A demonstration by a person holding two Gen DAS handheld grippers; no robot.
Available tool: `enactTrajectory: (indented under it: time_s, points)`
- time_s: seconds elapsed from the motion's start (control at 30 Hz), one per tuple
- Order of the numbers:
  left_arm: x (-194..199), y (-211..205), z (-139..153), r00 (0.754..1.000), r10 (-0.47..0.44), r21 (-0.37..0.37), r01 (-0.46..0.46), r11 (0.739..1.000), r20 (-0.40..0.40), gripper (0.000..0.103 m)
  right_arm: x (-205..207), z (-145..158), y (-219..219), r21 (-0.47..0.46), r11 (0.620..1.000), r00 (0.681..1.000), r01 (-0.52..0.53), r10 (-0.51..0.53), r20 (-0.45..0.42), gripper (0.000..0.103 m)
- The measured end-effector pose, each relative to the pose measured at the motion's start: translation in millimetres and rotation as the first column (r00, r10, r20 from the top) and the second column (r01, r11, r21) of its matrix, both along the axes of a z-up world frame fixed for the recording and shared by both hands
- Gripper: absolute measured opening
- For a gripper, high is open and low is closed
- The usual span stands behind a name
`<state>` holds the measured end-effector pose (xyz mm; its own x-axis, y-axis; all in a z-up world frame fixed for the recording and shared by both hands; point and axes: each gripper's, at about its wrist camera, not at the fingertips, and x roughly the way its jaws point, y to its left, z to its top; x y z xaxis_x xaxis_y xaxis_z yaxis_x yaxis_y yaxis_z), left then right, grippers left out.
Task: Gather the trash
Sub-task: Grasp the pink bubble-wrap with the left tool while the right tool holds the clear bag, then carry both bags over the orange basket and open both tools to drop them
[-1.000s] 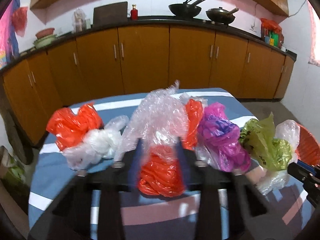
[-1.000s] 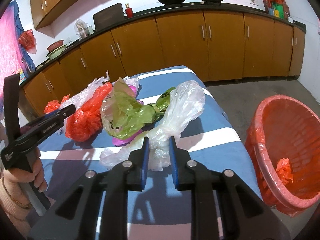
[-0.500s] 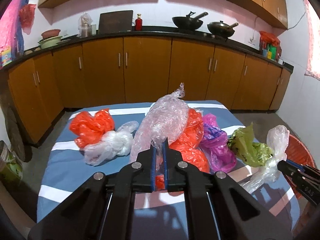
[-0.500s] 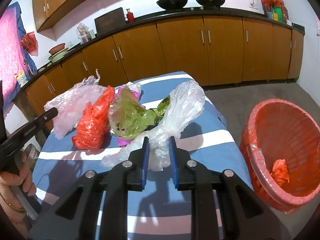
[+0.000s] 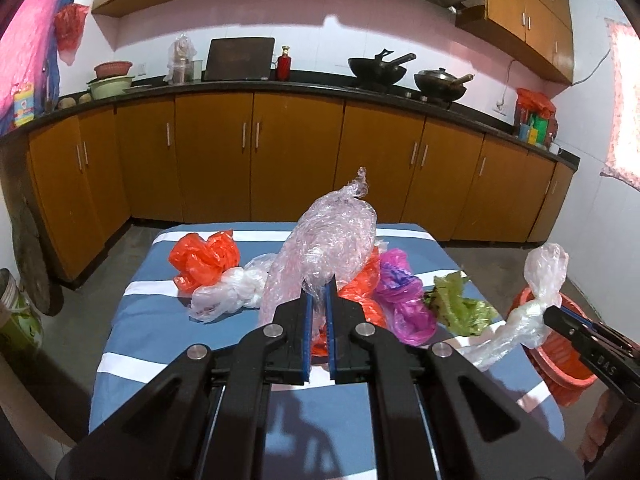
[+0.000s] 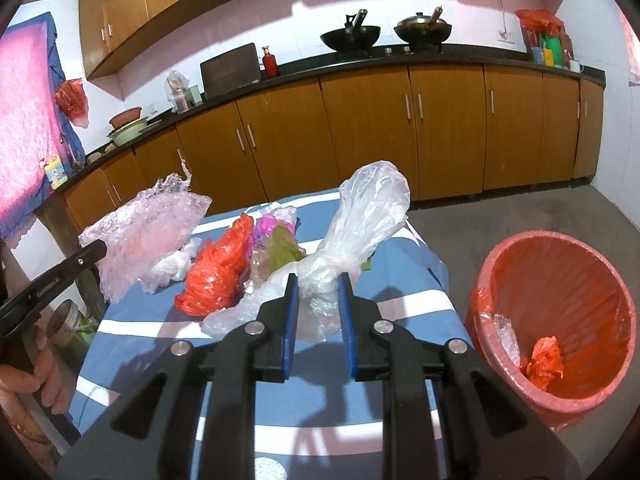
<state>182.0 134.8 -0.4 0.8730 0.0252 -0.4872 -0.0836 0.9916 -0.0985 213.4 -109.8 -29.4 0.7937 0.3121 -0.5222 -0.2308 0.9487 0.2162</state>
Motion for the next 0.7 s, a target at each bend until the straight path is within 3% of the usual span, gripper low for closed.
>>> enactTrajectory:
  time_s: [0.7]
  points:
    - [-12,-66,18,0.992,-0.123,-0.015,0.124,0.992,0.031,0.006,-28,24,-45,-0.035,0.995,0.993,0.096,-0.094,0.078,0.02]
